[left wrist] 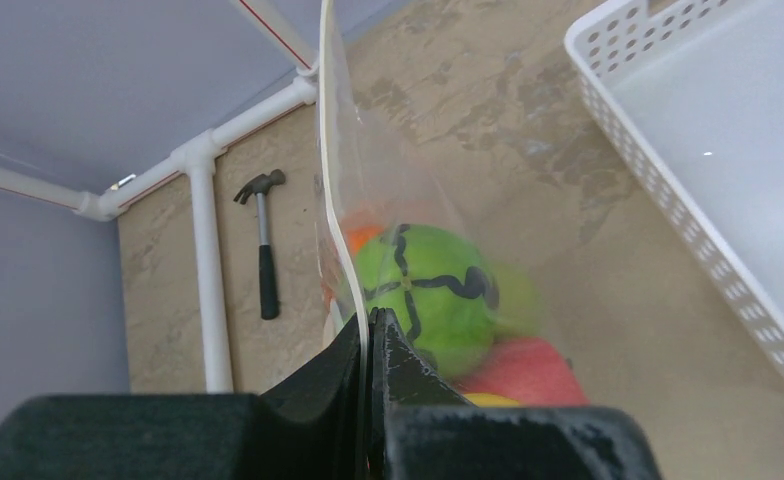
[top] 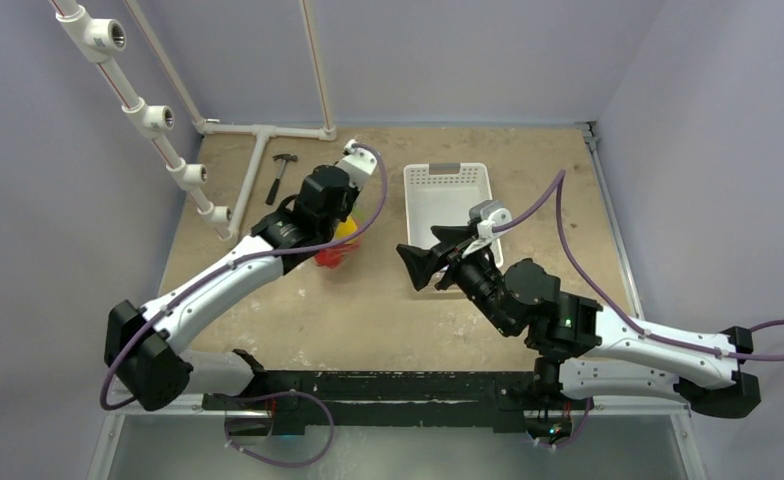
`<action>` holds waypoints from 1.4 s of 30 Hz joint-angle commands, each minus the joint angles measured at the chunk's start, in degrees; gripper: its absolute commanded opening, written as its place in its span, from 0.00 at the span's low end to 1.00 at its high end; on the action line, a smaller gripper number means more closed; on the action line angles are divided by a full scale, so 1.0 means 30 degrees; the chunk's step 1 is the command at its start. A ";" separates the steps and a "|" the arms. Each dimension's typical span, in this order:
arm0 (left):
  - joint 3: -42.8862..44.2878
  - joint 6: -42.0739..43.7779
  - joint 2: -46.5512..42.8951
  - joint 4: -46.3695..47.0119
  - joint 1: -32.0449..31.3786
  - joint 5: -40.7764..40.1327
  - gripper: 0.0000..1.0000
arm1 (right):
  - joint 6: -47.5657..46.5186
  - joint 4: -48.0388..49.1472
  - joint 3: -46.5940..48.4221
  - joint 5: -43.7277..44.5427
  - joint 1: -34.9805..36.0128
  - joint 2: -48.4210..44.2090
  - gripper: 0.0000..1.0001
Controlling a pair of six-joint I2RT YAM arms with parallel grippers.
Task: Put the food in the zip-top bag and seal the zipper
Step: Place the zipper food storage bag at the center of the board.
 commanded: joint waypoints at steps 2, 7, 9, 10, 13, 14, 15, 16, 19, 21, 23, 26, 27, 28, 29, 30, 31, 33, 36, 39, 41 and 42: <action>0.0685 0.2570 0.1890 0.3475 0.0172 -0.1972 0.00 | 0.0719 0.0912 -0.0396 0.0538 -0.0024 -0.0787 0.75; 0.0293 0.2027 0.3830 0.3823 0.0153 -0.0216 0.00 | 0.1276 0.0445 -0.0523 0.0548 -0.0025 -0.1191 0.76; -0.0179 0.1444 0.4224 0.4210 0.0112 0.0631 0.00 | 0.1506 0.0223 -0.0539 0.0520 -0.0011 -0.1330 0.76; -0.0270 0.1079 0.4419 0.4186 0.0099 0.1013 0.00 | 0.1565 0.0160 -0.0558 0.0519 -0.0024 -0.1426 0.76; -0.0396 -0.0176 0.4497 0.4029 -0.0086 0.1835 0.00 | 0.1724 0.0010 -0.0612 0.0526 -0.0018 -0.1745 0.77; -0.0473 -0.0621 0.4429 0.3998 -0.0142 0.2086 0.00 | 0.1768 -0.0016 -0.0622 0.0520 -0.0024 -0.1870 0.77; -0.0581 -0.1083 0.4329 0.4013 -0.0244 0.2344 0.00 | 0.1825 -0.0042 -0.0638 0.0519 -0.0025 -0.1984 0.77; -0.1201 -0.2183 0.3996 0.4288 -0.0612 0.3052 0.00 | 0.1921 -0.0084 -0.0735 0.0515 -0.0025 -0.2356 0.77; -0.1941 -0.3664 0.3825 0.4416 -0.1122 0.3414 0.00 | 0.2145 -0.0191 -0.0828 0.0590 -0.0025 -0.2644 0.77; -0.2475 -0.4598 0.3849 0.4385 -0.1480 0.3190 0.00 | 0.2389 -0.0200 -0.0805 0.0701 -0.0022 -0.2834 0.77; -0.3090 -0.5662 0.3731 0.4406 -0.1839 0.2924 0.00 | 0.2639 -0.0200 -0.0780 0.0780 -0.0025 -0.2994 0.78; -0.4154 -0.6725 0.3422 0.4783 -0.2187 0.2840 0.00 | 0.2976 -0.0200 -0.0977 0.0775 -0.0025 -0.3316 0.79; -0.4488 -0.7043 0.3295 0.4803 -0.2312 0.2754 0.00 | 0.3104 -0.0200 -0.1081 0.0839 -0.0025 -0.3392 0.80; -0.4701 -0.7277 0.3187 0.4750 -0.2478 0.2776 0.00 | 0.3248 -0.0200 -0.1182 0.0943 -0.0025 -0.3438 0.80; -0.4896 -0.7478 0.3060 0.4729 -0.2634 0.2793 0.00 | 0.3529 -0.0200 -0.1231 0.1136 -0.0025 -0.3436 0.80; -0.5097 -0.7708 0.2960 0.4683 -0.2826 0.2740 0.00 | 0.3938 -0.0559 -0.1263 0.1361 -0.0011 -0.3396 0.81; -0.5217 -0.8012 0.2893 0.4501 -0.2964 0.2672 0.00 | 0.4271 -0.0761 -0.1311 0.1521 -0.0024 -0.3377 0.81; -0.5344 -0.8773 0.2921 0.3931 -0.3180 0.2692 0.00 | 0.4770 -0.0912 -0.1490 0.1782 -0.0022 -0.3254 0.82; -0.5683 -0.9685 0.2710 0.3071 -0.3570 0.2709 0.10 | 0.5883 -0.1623 -0.1611 0.2435 -0.0025 -0.3031 0.83; -0.5988 -1.0246 0.2044 0.2455 -0.3848 0.2937 0.29 | 0.6769 -0.1948 -0.1812 0.3145 -0.0025 -0.2863 0.85; -0.5961 -1.0461 0.1526 0.1909 -0.3886 0.3292 0.39 | 0.7165 -0.2022 -0.1961 0.3618 -0.0025 -0.2822 0.85; -0.5929 -1.0524 0.1241 0.1646 -0.3924 0.3495 0.44 | 0.7363 -0.2080 -0.2021 0.3836 -0.0025 -0.2810 0.86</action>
